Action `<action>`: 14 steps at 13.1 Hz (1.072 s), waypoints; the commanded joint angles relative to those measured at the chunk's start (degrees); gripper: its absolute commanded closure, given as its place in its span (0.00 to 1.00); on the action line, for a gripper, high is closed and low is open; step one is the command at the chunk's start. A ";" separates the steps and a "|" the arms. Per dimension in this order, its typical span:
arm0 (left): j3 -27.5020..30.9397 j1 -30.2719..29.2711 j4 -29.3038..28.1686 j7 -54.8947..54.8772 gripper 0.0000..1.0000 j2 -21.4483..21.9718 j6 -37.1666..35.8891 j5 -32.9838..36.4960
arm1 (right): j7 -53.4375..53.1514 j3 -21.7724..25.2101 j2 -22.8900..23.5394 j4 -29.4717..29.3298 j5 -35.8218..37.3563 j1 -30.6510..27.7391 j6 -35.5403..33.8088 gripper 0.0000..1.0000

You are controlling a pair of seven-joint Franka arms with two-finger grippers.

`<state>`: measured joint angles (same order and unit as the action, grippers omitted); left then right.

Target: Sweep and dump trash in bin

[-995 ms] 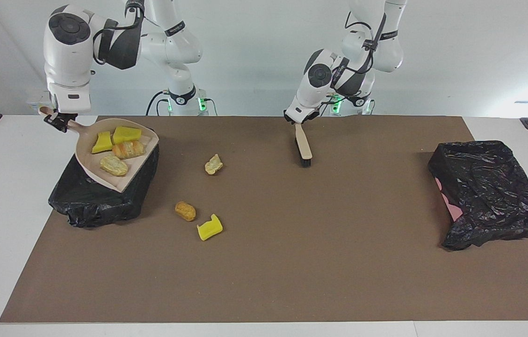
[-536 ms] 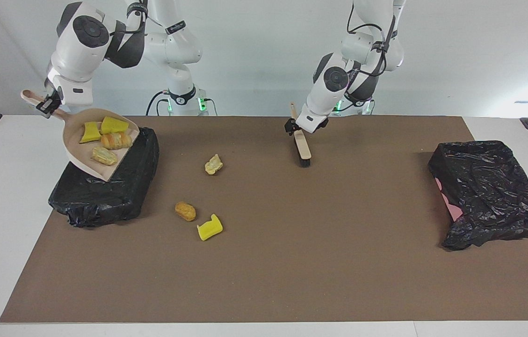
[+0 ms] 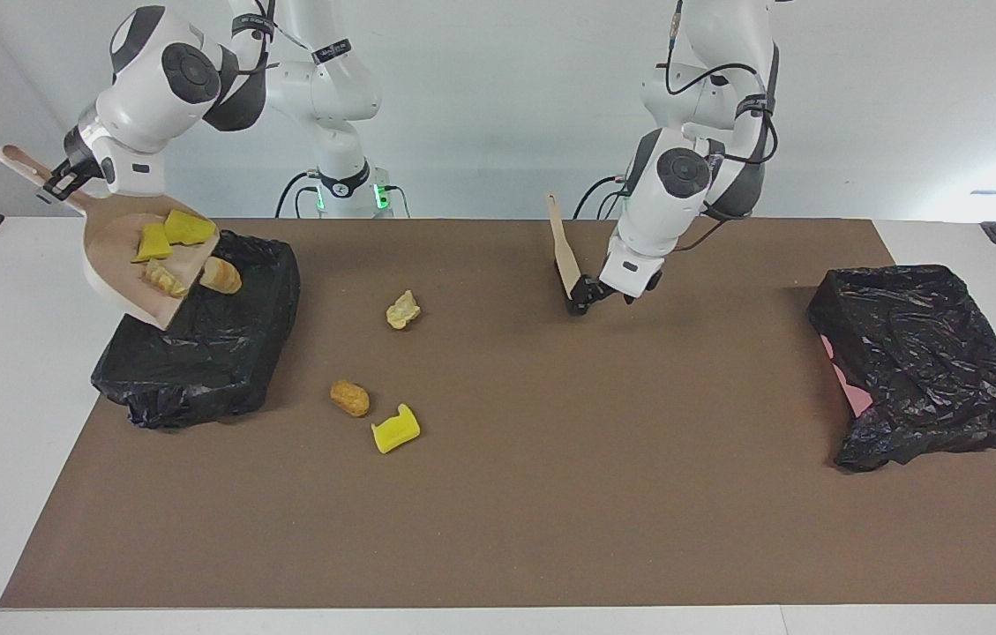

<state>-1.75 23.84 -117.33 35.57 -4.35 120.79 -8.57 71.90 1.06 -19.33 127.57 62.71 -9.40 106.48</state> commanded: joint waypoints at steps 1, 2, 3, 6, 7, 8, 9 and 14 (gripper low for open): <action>-0.62 -4.84 5.95 -5.83 0.00 -2.15 -0.90 1.81 | -1.94 -0.62 -3.51 3.21 6.00 -0.36 1.28 1.00; -0.62 -6.86 6.84 -10.13 0.00 -2.16 -1.08 1.81 | -1.94 -0.97 -3.69 3.30 7.76 -0.19 1.36 1.00; -0.62 -8.27 7.28 -13.48 0.00 -1.90 -1.17 1.81 | -1.94 -0.98 -3.69 3.30 9.09 0.60 1.36 1.00; -0.53 -12.57 12.80 -19.29 0.00 -1.89 -8.87 1.81 | 3.40 -1.06 -3.52 2.60 11.91 1.93 1.28 1.00; -0.53 -13.98 14.56 -22.88 0.00 -1.89 -11.69 1.81 | 5.25 -1.06 -3.34 2.16 11.91 1.93 1.45 1.00; -0.53 -15.82 15.54 -26.14 0.00 -1.63 -13.80 1.89 | 6.40 -1.06 -2.82 0.68 11.13 2.36 1.10 1.00; -0.45 -16.97 15.63 -28.26 0.00 -1.02 -14.78 1.89 | 7.80 -1.15 -1.68 -1.42 10.17 2.80 0.49 1.00; -0.45 -19.88 17.74 -31.35 0.00 1.18 -18.91 6.63 | 19.38 0.59 -0.36 -1.45 7.87 2.10 8.88 1.00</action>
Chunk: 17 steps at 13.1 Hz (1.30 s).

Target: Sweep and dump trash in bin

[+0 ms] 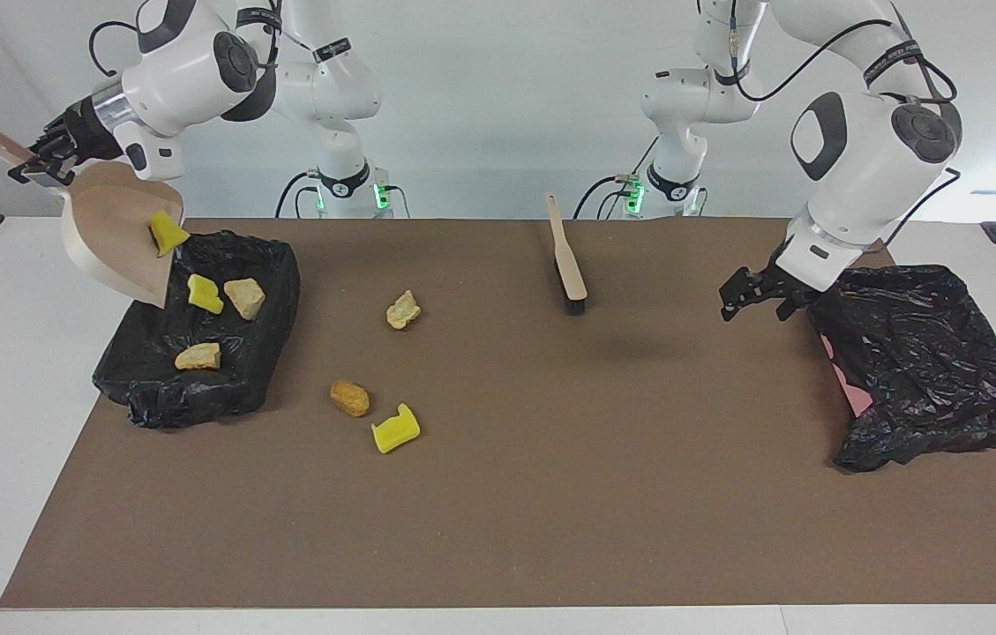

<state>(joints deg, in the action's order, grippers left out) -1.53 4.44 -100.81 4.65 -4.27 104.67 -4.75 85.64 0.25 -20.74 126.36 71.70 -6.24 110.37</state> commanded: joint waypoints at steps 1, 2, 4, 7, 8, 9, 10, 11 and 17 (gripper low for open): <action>-0.67 -0.48 2.45 -0.60 0.00 1.45 -4.28 3.52 | 12.73 3.77 1.14 1.16 -3.12 -0.88 9.38 1.00; -0.67 -0.74 2.55 -1.56 0.00 2.85 -5.52 3.61 | 16.63 4.14 1.49 1.34 -5.23 -0.97 13.08 1.00; -0.67 -1.45 2.46 -4.19 0.00 4.26 -5.79 3.52 | 6.71 3.97 2.37 0.04 -5.52 0.08 7.19 1.00; -0.67 -3.56 2.72 -5.88 0.00 5.85 -7.37 3.52 | -3.96 2.83 2.37 -0.59 -4.46 2.37 -0.68 1.00; -0.76 -3.56 3.16 -5.88 0.00 5.94 -8.68 3.70 | -6.60 2.83 2.28 -0.59 -3.42 2.37 -1.20 1.00; -0.85 -3.38 4.73 -5.88 0.00 5.85 -10.87 4.39 | -10.02 2.65 2.11 -0.59 -2.01 2.46 -2.78 1.00; -1.11 -3.29 7.44 -5.88 0.00 5.24 -13.50 5.45 | -13.53 1.00 1.84 -0.59 -2.17 2.64 -5.49 1.00; -1.20 -3.12 9.30 -5.88 0.00 4.88 -15.44 6.07 | -14.35 0.02 1.76 -0.59 -2.79 2.64 -7.78 1.00; -1.20 -3.56 8.79 -8.16 0.00 5.23 -15.02 5.72 | -19.88 -3.85 7.89 -11.63 -12.95 5.54 -15.34 1.00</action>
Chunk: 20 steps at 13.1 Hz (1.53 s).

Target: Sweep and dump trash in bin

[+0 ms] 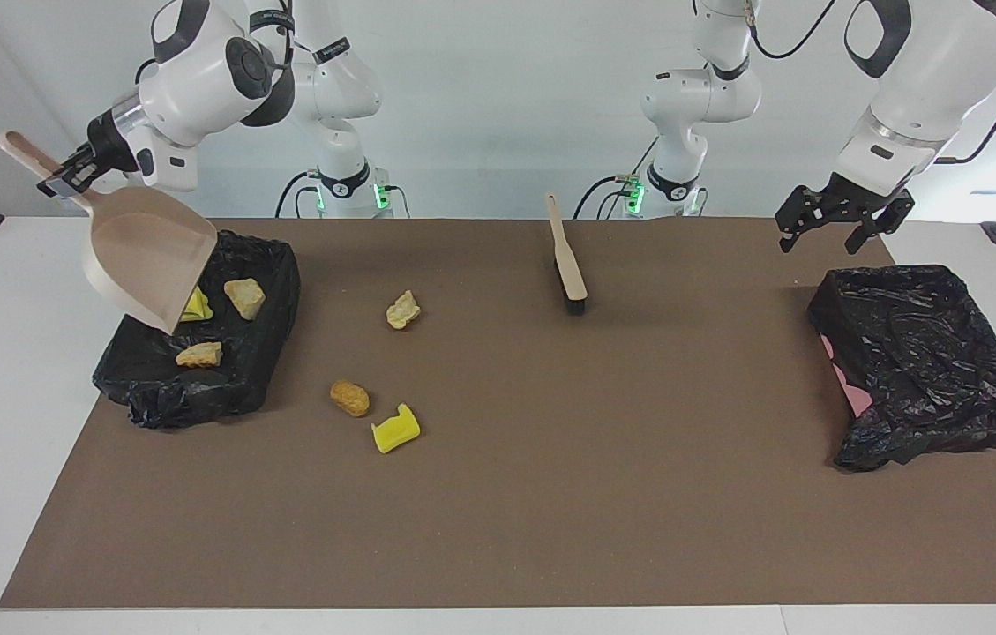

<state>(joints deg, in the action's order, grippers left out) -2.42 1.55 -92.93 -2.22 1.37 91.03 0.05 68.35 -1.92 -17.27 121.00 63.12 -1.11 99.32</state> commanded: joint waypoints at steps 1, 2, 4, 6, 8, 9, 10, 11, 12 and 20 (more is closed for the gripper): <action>-0.30 -0.67 0.65 -1.12 0.00 -0.23 -1.30 0.92 | -4.44 -2.64 6.09 -8.74 -8.50 0.49 -5.88 1.00; -0.21 -0.67 0.73 -0.69 0.00 -0.40 -1.12 0.92 | -6.02 -3.78 7.50 -10.94 -12.28 0.49 -7.28 1.00; -0.21 -0.76 0.73 -0.77 0.00 -0.32 -1.21 0.92 | -7.70 -4.58 10.40 -14.64 -21.32 0.49 -7.12 1.00; -0.30 -0.68 0.39 -0.77 0.00 -0.06 -1.12 0.39 | -15.92 -5.63 13.04 -16.50 -26.90 3.02 -7.47 1.00; -0.22 -0.76 -0.32 -0.77 0.00 0.21 -0.85 -1.97 | -27.34 -5.55 15.76 -17.29 -31.09 6.89 -7.65 1.00; -0.13 -0.41 -0.67 -1.38 0.00 0.30 -1.12 -1.98 | -33.83 -5.63 16.90 -17.38 -37.13 7.08 -7.13 1.00; -0.21 -0.67 -0.67 -1.47 0.00 0.30 -1.12 -1.98 | -39.99 -5.63 18.57 -17.99 -40.84 8.30 -7.38 1.00; -0.21 -0.67 -0.67 -1.30 0.00 0.30 -1.29 -1.98 | -46.40 -5.63 20.93 -20.00 -42.01 11.27 -7.65 1.00; -0.21 -0.50 -0.67 -1.30 0.00 0.30 -1.47 -1.98 | -52.91 -5.63 23.83 -23.06 -43.85 13.30 -8.00 1.00; -0.21 0.03 -2.43 -3.14 0.00 1.70 -2.44 -1.81 | -96.34 -5.63 46.60 -52.07 -60.98 23.59 -13.54 1.00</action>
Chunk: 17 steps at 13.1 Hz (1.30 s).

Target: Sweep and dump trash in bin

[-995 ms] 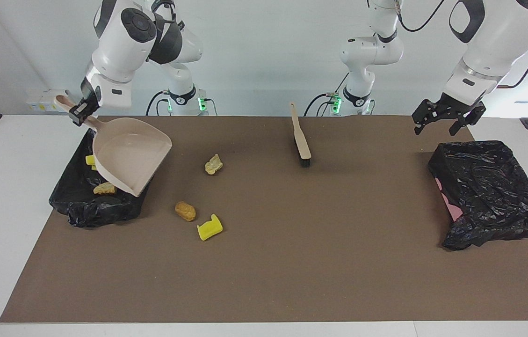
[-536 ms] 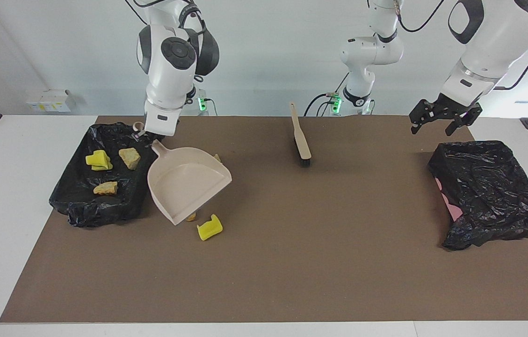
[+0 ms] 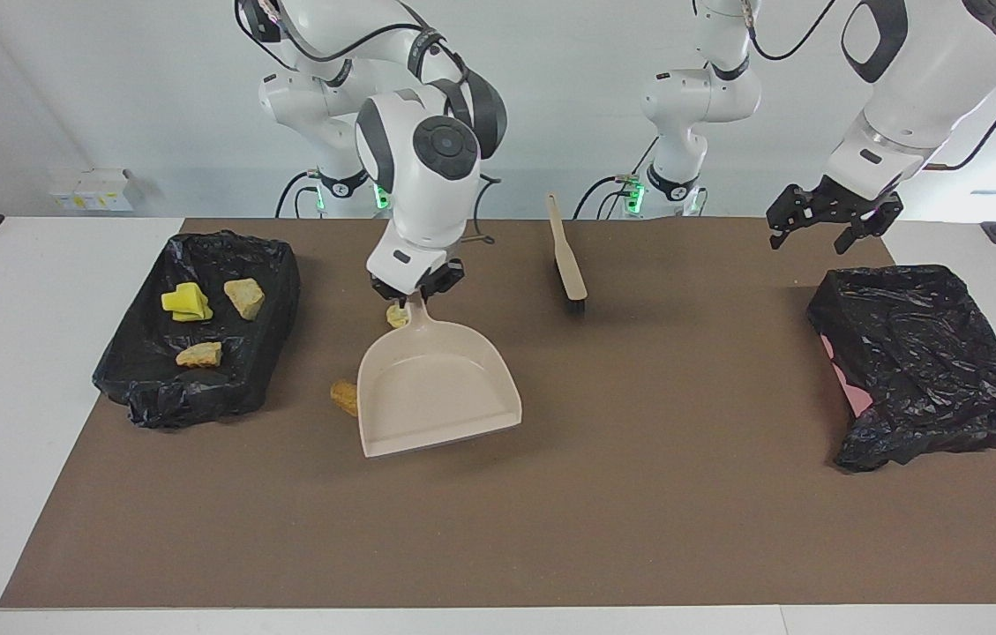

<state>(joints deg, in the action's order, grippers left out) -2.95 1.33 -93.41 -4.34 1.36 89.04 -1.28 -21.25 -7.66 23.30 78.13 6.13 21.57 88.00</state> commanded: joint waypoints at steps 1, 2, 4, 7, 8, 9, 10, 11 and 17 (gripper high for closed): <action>0.32 -0.01 -1.95 -1.02 0.00 1.71 -0.45 -0.47 | -11.74 0.10 9.02 -12.45 -5.15 2.67 -1.79 1.00; 0.32 -0.19 -1.87 -0.94 0.00 1.71 -0.53 -0.47 | -15.54 0.01 12.35 -15.09 -5.16 4.60 -1.17 1.00; 0.32 -0.37 -1.25 -0.59 0.00 1.36 -0.19 -0.56 | -20.74 0.01 14.75 -15.99 -5.68 7.43 3.47 1.00; 0.40 -0.54 -1.25 -0.58 0.00 1.27 -0.01 -0.47 | -23.48 0.01 18.70 -18.36 -9.90 9.70 7.43 1.00; 0.49 -0.54 -1.25 -0.58 0.00 1.27 -0.01 -0.56 | -23.57 0.19 19.06 -18.37 -9.90 11.02 8.75 1.00; 0.58 -0.54 -1.25 -0.58 0.00 1.27 -0.01 -0.56 | -23.57 0.01 19.76 -18.28 -10.25 11.39 10.50 1.00; 0.58 -0.54 -1.25 -0.58 0.00 1.27 0.08 -0.56 | -23.57 -0.07 20.20 -17.32 -10.08 12.78 12.00 1.00; 0.58 -0.54 -1.25 -0.58 0.00 1.27 0.08 -0.56 | -23.57 -0.08 20.30 -16.53 -10.25 13.14 12.28 1.00; 0.58 -0.37 -1.25 -0.50 0.00 1.36 -0.71 -0.56 | -23.66 -0.08 18.89 -8.88 -11.84 14.47 20.36 0.77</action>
<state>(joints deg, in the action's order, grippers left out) -2.40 1.20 -93.49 -4.44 1.43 88.90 -1.28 -43.57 -7.70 43.59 66.43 -4.55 36.41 106.48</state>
